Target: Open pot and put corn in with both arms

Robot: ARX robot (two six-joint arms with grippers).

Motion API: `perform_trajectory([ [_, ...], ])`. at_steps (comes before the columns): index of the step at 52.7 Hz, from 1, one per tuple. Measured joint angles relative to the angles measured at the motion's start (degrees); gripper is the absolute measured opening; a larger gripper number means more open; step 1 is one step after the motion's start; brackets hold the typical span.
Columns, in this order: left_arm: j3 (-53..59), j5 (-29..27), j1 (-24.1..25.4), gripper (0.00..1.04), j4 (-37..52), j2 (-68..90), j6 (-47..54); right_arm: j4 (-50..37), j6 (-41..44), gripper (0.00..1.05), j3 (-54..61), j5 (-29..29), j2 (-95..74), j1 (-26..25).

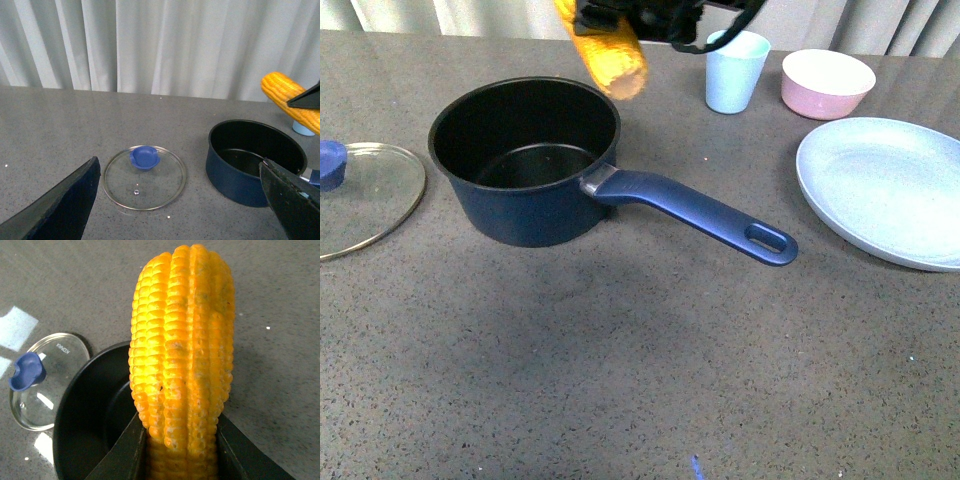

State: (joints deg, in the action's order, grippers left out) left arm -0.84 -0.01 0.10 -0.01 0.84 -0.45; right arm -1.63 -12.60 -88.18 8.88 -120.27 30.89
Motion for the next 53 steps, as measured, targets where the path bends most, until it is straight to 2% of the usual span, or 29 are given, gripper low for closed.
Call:
perform_trajectory([
  [15, 0.0, 0.0, 0.0, 0.96, 0.0, 0.0, 0.0, 3.3, 0.4, 0.27, -8.0, 0.2, -6.9, 3.2],
  [34, 0.0, 0.0, 0.0, 0.96, 0.0, 0.0, 0.0, 4.0, 0.9, 0.35, -9.0, 0.2, -8.9, 5.1],
  [37, 0.0, 0.0, 0.0, 0.96, 0.0, 0.0, 0.0, 4.0, 1.3, 0.40, -9.0, 0.1, -8.9, 5.2],
  [53, 0.0, 0.0, 0.0, 0.96, 0.0, 0.0, 0.0, 4.2, 1.6, 0.82, -9.0, -0.5, -9.3, 5.2],
])
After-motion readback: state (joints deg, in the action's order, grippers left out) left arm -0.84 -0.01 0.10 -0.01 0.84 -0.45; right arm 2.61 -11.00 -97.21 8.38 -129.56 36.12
